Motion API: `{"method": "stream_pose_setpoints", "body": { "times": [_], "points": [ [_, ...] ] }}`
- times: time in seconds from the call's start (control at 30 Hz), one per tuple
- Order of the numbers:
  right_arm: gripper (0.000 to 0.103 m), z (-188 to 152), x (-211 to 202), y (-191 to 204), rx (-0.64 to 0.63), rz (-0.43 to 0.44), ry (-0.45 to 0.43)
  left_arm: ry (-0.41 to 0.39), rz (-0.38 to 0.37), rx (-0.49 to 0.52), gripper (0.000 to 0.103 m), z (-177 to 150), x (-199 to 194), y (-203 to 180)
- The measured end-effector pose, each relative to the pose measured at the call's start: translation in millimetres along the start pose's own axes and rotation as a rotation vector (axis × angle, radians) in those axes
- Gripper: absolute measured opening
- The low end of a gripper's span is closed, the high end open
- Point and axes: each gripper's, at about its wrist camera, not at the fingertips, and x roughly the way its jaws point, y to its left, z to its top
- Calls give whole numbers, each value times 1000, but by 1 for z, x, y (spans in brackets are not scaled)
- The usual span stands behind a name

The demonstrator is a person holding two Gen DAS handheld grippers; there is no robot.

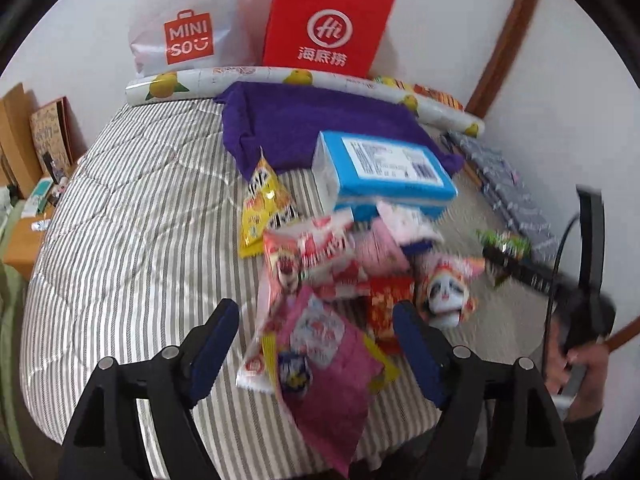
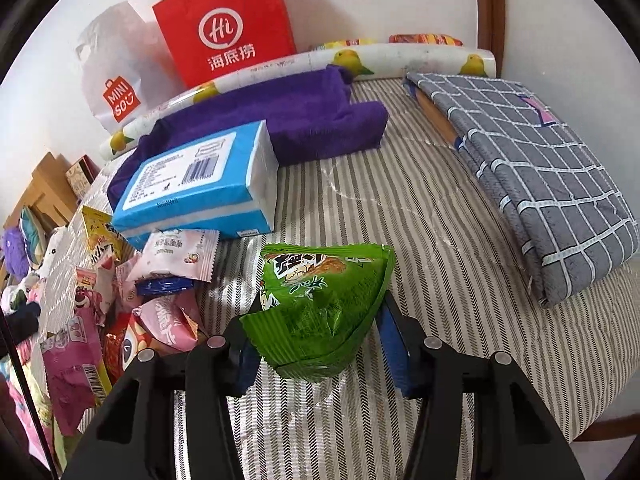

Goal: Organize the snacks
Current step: 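Carry the pink bag in the left tool and green bag in the right tool over the purple towel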

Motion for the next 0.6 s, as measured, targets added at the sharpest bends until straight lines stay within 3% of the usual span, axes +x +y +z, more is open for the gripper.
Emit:
{"method": "stream_pose_setpoints", "body": {
  "times": [0.2, 0.47, 0.6],
  "points": [
    [51, -6, -10, 2, -10, 1, -20, 9, -13, 39, 79, -19, 0, -7],
    [51, -11, -26, 0, -10, -8, -47, 41, 26, 111, 79, -31, 12, -17],
    [51, -11, -32, -2, -8, -17, -59, 32, 61, 132, 68, -33, 14, -17]
  ]
}}
